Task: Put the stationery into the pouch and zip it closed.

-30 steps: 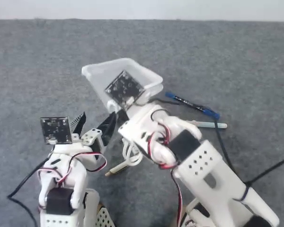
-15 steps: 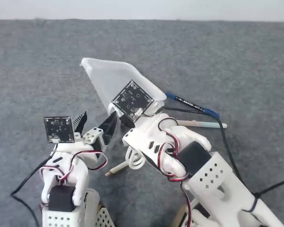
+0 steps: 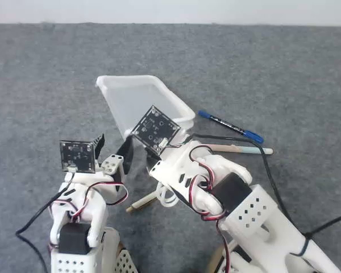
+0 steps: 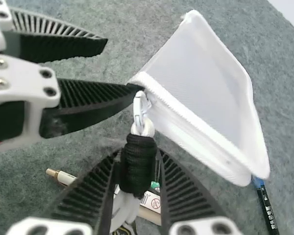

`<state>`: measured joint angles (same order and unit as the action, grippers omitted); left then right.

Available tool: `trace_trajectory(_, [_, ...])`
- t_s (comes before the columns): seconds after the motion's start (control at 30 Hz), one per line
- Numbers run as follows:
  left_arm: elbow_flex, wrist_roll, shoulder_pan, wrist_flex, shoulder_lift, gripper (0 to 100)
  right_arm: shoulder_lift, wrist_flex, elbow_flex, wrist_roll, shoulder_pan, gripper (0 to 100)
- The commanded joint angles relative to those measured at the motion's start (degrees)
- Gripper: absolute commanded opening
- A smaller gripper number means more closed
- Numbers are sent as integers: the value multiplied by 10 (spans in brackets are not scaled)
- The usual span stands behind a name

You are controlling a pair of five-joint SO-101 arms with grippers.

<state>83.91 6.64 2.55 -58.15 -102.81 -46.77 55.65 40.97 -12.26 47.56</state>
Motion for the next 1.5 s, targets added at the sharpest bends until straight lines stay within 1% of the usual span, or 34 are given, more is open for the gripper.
trace_trajectory(0.0, [-2, -41, 4, 28, 5, 88, -22, -10, -8, -11, 2, 6])
trace_trajectory(0.07, [-6, -54, 4, 29, 5, 25, -22, -10, -8, -11, 0, 6])
trace_trajectory(0.1, [-7, -51, 4, 28, 5, 9, -22, -11, -8, -11, -4, 6])
trace_trajectory(0.4, [-11, -51, 4, 25, 5, 12, -24, -20, -8, -11, -47, 6])
trace_trajectory(0.47, [-13, -50, 23, 25, 5, 12, -22, -29, -8, -11, -62, 6])
trace_trajectory(0.57, [-23, -20, 62, 25, 5, 12, -22, -41, -8, -11, -91, 6])
trace_trajectory(0.67, [-23, -12, 81, 27, 5, 12, -22, -50, -8, -11, -119, 6])
trace_trajectory(0.9, [-24, -11, 84, 26, 5, 12, -22, -89, 9, -11, -172, 6])
trace_trajectory(1.03, [-24, -11, 84, 25, 5, 16, -26, -88, 12, -11, -172, 6])
trace_trajectory(1.1, [-23, -12, 84, 25, 5, 41, -27, -87, 12, -10, -171, 6])
trace_trajectory(1.2, [-21, -10, 84, 17, 7, 154, -27, -87, 12, -11, -172, 6])
trace_trajectory(1.3, [-23, 26, 84, -6, 5, 244, -27, -81, 11, -11, -171, 6])
trace_trajectory(1.37, [-23, 32, 84, -6, 5, 254, -28, -74, 9, -14, -171, 6])
trace_trajectory(1.47, [-23, 31, 84, -4, 6, 246, -28, -58, 2, -55, -171, 6])
